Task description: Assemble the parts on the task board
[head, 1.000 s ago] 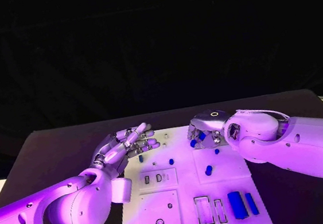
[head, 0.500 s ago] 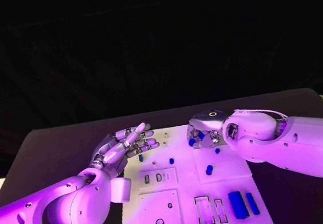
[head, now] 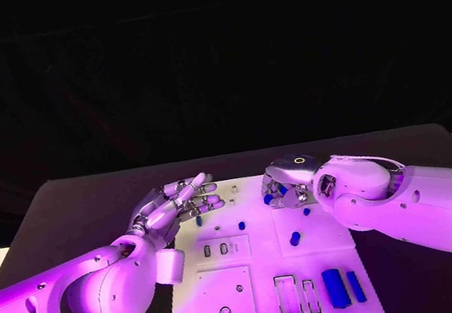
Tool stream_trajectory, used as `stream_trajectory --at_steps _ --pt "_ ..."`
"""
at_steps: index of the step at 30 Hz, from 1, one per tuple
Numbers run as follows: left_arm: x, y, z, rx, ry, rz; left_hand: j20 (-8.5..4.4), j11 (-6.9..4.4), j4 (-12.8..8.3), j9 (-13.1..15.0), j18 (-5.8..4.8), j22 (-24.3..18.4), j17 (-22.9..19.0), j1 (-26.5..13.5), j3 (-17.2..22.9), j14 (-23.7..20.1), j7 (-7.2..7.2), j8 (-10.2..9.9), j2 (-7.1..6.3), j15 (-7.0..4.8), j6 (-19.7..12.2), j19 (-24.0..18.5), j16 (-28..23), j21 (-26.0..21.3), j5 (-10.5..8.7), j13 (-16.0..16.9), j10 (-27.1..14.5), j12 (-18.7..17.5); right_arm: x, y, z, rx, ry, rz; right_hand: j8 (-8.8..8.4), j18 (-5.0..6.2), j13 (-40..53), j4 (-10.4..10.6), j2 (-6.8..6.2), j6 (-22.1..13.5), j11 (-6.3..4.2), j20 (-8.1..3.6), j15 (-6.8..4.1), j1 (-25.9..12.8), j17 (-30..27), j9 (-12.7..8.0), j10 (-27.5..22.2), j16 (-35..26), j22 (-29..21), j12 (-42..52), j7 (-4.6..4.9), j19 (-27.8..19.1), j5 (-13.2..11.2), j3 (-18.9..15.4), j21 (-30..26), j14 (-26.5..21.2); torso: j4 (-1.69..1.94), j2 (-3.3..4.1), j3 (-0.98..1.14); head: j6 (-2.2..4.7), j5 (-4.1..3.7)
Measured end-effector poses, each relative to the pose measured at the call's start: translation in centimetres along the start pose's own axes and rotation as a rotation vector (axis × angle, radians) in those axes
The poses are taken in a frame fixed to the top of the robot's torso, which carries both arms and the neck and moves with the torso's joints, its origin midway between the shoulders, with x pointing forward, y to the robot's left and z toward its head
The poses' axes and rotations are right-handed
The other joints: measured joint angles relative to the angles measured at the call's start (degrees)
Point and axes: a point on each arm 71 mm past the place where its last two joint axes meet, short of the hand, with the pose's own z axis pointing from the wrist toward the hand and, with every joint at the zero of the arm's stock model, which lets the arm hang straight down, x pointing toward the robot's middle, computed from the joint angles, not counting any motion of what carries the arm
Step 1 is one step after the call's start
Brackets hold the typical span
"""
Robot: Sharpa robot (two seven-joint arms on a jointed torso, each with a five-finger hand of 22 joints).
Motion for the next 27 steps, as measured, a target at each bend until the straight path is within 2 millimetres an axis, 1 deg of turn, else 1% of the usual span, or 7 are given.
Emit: stream_trajectory --at_steps 4,6,11,16,18,19,27 --pt "0.0 0.0 0.0 -0.003 -0.001 0.0 0.21 0.0 -0.2 0.0 0.0 0.0 0.0 0.0 -0.2 0.0 0.21 -0.2 0.0 0.0 -0.2 -0.2 0.0 0.0 0.0 0.0 0.0 0.0 -0.4 0.2 -0.1 0.003 -0.036 0.006 0.0 0.0 0.0 0.5 -0.19 0.2 -0.1 0.0 0.0 -0.9 0.1 0.0 0.3 0.2 0.2 0.0 0.01 0.0 -0.1 -0.5 0.0 0.0 0.01 0.08 -0.03 0.09 -0.06" --pt "-0.1 0.0 0.0 -0.004 -0.002 0.001 0.21 0.0 -0.2 0.0 -0.01 0.0 0.0 0.0 -0.2 0.0 0.21 -0.2 0.0 0.0 -0.2 -0.2 0.0 0.0 0.0 0.0 0.0 0.0 -0.6 0.2 0.0 0.007 -0.055 0.01 0.0 0.0 0.0 1.7 -0.56 0.3 -0.1 0.0 0.0 -1.3 0.1 0.0 0.3 0.4 0.2 0.0 0.06 0.0 -0.1 0.6 0.0 0.0 0.01 0.12 -0.04 0.19 -0.07" --pt "-0.1 0.0 0.0 -0.006 -0.003 0.001 0.21 0.0 -0.2 0.0 0.0 0.0 0.1 0.0 -0.2 0.0 0.21 -0.2 0.0 0.0 -0.2 -0.2 0.0 0.0 0.0 0.0 0.0 -0.2 -1.3 0.5 0.5 0.02 -0.104 0.018 0.0 0.0 0.0 1.9 -0.62 0.3 -0.08 0.0 0.0 -1.4 0.1 0.0 0.3 0.4 0.3 0.0 0.05 0.0 -0.2 0.6 0.2 0.0 0.02 0.24 -0.04 0.49 0.05" --pt "-0.2 0.0 0.0 -0.007 -0.004 0.002 0.21 0.0 -0.2 0.0 -0.01 -0.1 0.1 0.0 -0.2 0.0 0.21 -0.2 0.0 0.0 -0.2 -0.2 0.0 0.0 0.0 0.0 0.0 -0.2 -1.7 0.8 1.2 0.031 -0.14 0.023 -0.02 0.0 -0.1 1.9 -0.62 0.3 -0.08 0.0 0.0 -1.4 0.1 0.0 0.3 0.4 0.3 0.0 0.03 0.0 -0.3 0.6 0.2 0.0 0.19 0.4 -0.07 0.7 0.03" --pt "-0.2 0.0 0.0 -0.006 -0.004 0.002 0.21 0.0 -0.2 0.0 0.0 -0.1 0.1 0.0 -0.2 0.0 0.21 -0.2 0.0 0.0 -0.2 -0.2 0.0 0.0 0.0 0.0 0.0 -0.2 -1.9 0.9 1.4 0.033 -0.15 0.024 -0.02 0.0 -0.1 2.2 -0.92 0.4 -0.07 0.0 0.0 -1.7 0.1 0.0 0.3 0.4 0.3 0.0 0.01 0.0 -0.3 0.5 0.2 0.0 0.26 0.47 -0.07 0.79 -0.02" --pt "-0.2 0.0 0.0 -0.006 -0.005 0.002 0.21 0.0 -0.2 0.0 0.0 -0.1 0.1 0.0 -0.2 0.0 0.21 -0.2 0.0 0.0 -0.2 -0.2 0.0 0.0 0.0 0.0 0.0 -0.2 -2.0 0.9 1.5 0.034 -0.155 0.024 -0.03 0.0 -0.1 2.7 -0.92 0.4 -0.07 0.0 0.0 -1.7 0.1 0.0 0.3 0.4 0.3 0.0 0.0 0.0 -0.3 1.1 0.2 0.0 0.31 0.51 -0.09 0.81 -0.03" --pt "-0.2 -0.2 0.0 -0.003 -0.004 0.004 0.21 0.0 -0.2 0.0 0.0 -0.1 0.1 0.0 -0.2 0.0 0.2 -0.2 0.0 0.0 -0.2 -0.2 0.0 -0.3 0.0 0.0 0.0 -0.2 -2.3 1.7 3.0 0.038 -0.183 0.03 -0.31 0.0 -0.2 3.0 -0.93 0.4 -0.06 0.0 0.0 -1.7 0.3 0.0 0.3 0.7 0.4 0.0 0.0 0.0 -0.6 1.3 0.5 0.0 0.79 0.98 -0.26 0.95 -0.27"
